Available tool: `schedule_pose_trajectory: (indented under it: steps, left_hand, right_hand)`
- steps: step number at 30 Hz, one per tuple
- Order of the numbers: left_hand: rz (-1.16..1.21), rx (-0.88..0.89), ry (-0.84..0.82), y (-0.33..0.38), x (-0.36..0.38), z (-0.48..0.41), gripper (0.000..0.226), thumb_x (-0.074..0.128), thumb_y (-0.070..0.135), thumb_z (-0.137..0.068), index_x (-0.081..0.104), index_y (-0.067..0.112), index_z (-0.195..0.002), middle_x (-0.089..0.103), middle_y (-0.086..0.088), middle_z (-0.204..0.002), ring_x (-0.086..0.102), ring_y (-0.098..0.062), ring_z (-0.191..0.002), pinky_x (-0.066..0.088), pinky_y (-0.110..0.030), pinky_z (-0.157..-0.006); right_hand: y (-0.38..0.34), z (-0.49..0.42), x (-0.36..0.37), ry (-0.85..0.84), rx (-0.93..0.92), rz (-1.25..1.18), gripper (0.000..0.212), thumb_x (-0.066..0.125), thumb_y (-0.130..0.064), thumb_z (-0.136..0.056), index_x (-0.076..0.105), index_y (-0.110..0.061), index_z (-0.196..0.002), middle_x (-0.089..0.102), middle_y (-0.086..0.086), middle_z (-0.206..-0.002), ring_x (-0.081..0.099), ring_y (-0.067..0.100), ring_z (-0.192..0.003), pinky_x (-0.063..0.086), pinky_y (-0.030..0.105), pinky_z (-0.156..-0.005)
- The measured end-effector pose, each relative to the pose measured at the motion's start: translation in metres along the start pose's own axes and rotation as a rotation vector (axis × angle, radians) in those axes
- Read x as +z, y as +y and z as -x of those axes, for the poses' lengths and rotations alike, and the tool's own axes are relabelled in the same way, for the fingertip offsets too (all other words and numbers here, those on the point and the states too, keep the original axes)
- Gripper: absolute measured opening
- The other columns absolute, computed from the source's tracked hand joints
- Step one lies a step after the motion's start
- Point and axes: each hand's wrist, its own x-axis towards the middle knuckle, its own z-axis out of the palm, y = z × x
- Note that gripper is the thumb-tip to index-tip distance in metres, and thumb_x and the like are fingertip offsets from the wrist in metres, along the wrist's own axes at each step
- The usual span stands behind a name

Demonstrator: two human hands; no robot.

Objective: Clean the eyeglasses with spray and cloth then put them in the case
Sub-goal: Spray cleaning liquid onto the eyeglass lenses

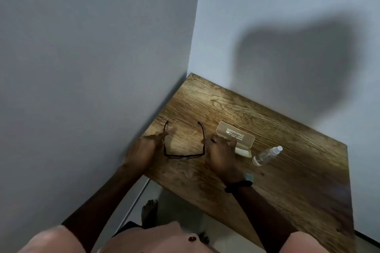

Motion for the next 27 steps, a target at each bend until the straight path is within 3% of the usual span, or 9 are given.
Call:
schedule_pose_trajectory:
  steps: [3, 5, 12, 14, 17, 21, 24, 27]
  left_hand:
    - [-0.014, -0.036, -0.082, -0.003, 0.004, 0.013, 0.062, 0.052, 0.016, -0.104, 0.032, 0.044, -0.156, 0.068, -0.006, -0.133, 0.070, -0.032, -0.107, 0.058, -0.043, -0.084]
    - [0.020, -0.034, -0.196, -0.007, 0.010, 0.020, 0.064, 0.050, 0.013, -0.104, 0.033, 0.047, -0.155, 0.055, -0.001, -0.150, 0.062, -0.026, -0.127, 0.054, -0.040, -0.101]
    - [-0.041, 0.010, -0.274, -0.014, 0.029, 0.018, 0.057, 0.060, 0.017, -0.098, 0.047, 0.032, -0.151, 0.054, -0.005, -0.151, 0.056, -0.029, -0.134, 0.051, -0.042, -0.106]
    - [-0.071, 0.037, -0.251, -0.015, 0.029, 0.016, 0.055, 0.067, 0.018, -0.094, 0.054, 0.027, -0.147, 0.061, -0.009, -0.144, 0.061, -0.033, -0.128, 0.055, -0.045, -0.101]
    - [-0.080, 0.124, -0.171, -0.019, 0.028, 0.012, 0.053, 0.082, 0.006, -0.076, 0.070, 0.016, -0.126, 0.074, -0.013, -0.118, 0.073, -0.037, -0.103, 0.064, -0.048, -0.078]
    - [-0.093, 0.206, -0.001, -0.016, 0.013, 0.000, 0.043, 0.067, 0.005, -0.077, 0.073, 0.013, -0.119, 0.076, -0.010, -0.110, 0.076, -0.032, -0.091, 0.063, -0.038, -0.069]
    - [-0.064, 0.209, 0.088, -0.010, 0.003, -0.011, 0.038, 0.070, 0.004, -0.085, 0.070, 0.013, -0.122, 0.076, -0.010, -0.107, 0.075, -0.033, -0.084, 0.058, -0.034, -0.061]
    - [-0.054, 0.227, 0.170, -0.004, -0.003, -0.020, 0.032, 0.055, 0.021, -0.094, 0.061, 0.019, -0.126, 0.075, -0.009, -0.106, 0.072, -0.034, -0.079, 0.057, -0.035, -0.054]
  right_hand:
    - [-0.001, 0.004, 0.001, -0.095, -0.018, 0.030, 0.040, 0.060, -0.017, -0.089, 0.065, -0.030, -0.127, 0.062, -0.003, -0.123, 0.058, 0.021, -0.116, 0.024, 0.044, -0.097]
    - [0.001, 0.005, 0.003, -0.128, -0.006, 0.053, 0.042, 0.060, -0.016, -0.089, 0.064, -0.032, -0.128, 0.062, -0.002, -0.123, 0.056, 0.021, -0.118, 0.021, 0.042, -0.096]
    - [-0.002, 0.004, 0.009, -0.124, -0.029, 0.065, 0.035, 0.060, -0.016, -0.088, 0.070, -0.031, -0.117, 0.070, -0.005, -0.114, 0.061, 0.023, -0.108, 0.022, 0.041, -0.088]
    - [-0.001, 0.004, 0.008, -0.113, -0.036, 0.065, 0.035, 0.060, -0.015, -0.087, 0.070, -0.031, -0.117, 0.071, -0.006, -0.115, 0.061, 0.023, -0.108, 0.021, 0.040, -0.086]
    - [0.000, 0.003, 0.004, -0.089, -0.044, 0.057, 0.036, 0.059, -0.013, -0.087, 0.070, -0.030, -0.117, 0.071, -0.006, -0.116, 0.061, 0.025, -0.109, 0.020, 0.039, -0.087]
    - [0.003, -0.004, -0.007, 0.035, -0.029, 0.013, 0.037, 0.064, -0.004, -0.081, 0.073, -0.028, -0.106, 0.075, -0.007, -0.103, 0.064, 0.027, -0.096, 0.022, 0.039, -0.081]
    - [0.007, -0.012, -0.022, 0.148, -0.024, 0.000, 0.037, 0.070, -0.003, -0.079, 0.074, -0.030, -0.103, 0.075, -0.009, -0.095, 0.062, 0.023, -0.087, 0.013, 0.035, -0.072]
    - [0.011, -0.019, -0.034, 0.206, -0.022, 0.013, 0.040, 0.074, -0.001, -0.074, 0.075, -0.030, -0.101, 0.075, -0.007, -0.091, 0.064, 0.024, -0.085, 0.016, 0.035, -0.072]
